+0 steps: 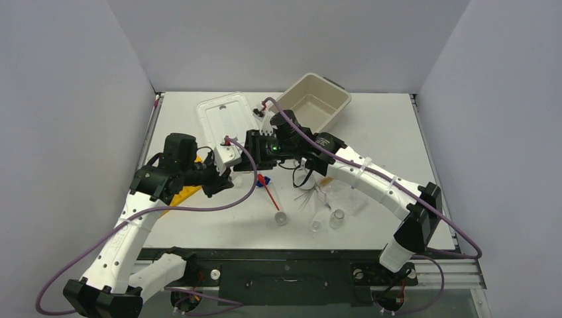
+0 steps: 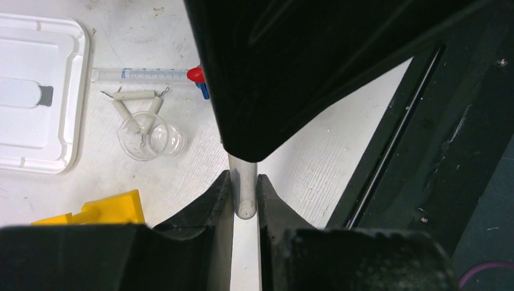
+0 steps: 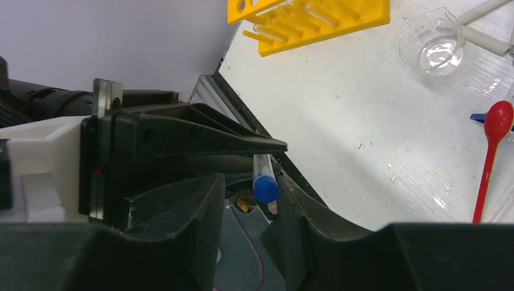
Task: Organize the chemistry lab equipment
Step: Insert the test tube into the slot of the test tube rack.
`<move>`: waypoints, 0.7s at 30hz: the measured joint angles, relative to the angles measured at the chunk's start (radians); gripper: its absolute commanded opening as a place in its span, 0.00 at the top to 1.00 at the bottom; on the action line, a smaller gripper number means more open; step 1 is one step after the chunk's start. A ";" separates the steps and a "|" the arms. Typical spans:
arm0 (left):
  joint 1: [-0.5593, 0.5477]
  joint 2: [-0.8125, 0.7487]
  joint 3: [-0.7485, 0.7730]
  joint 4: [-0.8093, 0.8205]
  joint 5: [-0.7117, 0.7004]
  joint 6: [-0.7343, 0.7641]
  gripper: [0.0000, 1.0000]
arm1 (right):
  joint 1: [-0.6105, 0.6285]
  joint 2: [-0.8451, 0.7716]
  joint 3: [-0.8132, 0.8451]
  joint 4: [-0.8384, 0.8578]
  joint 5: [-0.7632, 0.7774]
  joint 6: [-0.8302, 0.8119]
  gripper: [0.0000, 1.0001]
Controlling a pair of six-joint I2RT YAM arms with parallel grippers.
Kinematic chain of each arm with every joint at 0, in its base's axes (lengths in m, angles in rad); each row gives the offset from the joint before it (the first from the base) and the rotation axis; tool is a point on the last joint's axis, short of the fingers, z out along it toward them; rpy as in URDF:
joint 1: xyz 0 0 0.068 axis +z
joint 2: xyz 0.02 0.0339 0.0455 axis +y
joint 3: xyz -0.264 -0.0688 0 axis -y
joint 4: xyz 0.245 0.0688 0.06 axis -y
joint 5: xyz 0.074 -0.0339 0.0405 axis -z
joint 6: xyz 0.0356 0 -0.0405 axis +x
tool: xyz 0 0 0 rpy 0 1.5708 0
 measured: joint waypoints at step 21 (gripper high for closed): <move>0.000 -0.002 0.000 0.011 0.008 0.013 0.52 | 0.016 0.053 -0.003 -0.003 0.005 0.003 1.00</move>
